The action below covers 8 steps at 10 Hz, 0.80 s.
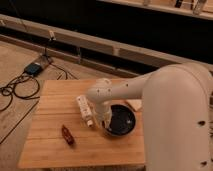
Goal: Drag the ceramic bowl in a circle
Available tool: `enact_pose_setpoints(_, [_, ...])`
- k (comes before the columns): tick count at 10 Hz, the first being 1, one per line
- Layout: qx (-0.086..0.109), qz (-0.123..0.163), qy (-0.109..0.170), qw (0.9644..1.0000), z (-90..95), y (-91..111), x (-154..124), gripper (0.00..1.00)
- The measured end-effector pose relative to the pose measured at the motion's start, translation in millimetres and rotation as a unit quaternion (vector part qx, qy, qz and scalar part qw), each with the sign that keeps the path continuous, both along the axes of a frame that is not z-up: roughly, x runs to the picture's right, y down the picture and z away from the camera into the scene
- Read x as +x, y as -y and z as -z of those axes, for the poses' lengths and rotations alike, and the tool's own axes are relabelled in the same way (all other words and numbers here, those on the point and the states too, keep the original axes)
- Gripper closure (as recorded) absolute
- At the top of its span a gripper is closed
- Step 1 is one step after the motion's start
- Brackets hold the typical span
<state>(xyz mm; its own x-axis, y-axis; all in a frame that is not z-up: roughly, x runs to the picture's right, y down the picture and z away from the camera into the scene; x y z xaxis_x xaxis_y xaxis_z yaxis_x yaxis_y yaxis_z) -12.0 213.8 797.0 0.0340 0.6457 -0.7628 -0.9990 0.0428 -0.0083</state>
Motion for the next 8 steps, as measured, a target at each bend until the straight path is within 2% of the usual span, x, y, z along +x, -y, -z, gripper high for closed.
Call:
enact_pose_setpoints(1, [0.001,-0.002,0.003,1.0000,2.5,1.0,-2.4,1.00])
enact_pose_setpoints(3, [0.001,-0.004,0.011,0.9999,7.6,2.6,-8.8,1.00])
enact_pose_setpoints(6, [0.006,0.009,0.034,0.9994,11.9,10.0,-27.4,1.00])
enact_pose_setpoints(8, [0.018,0.023,0.046,0.9985,8.4,23.7,-36.4,1.00])
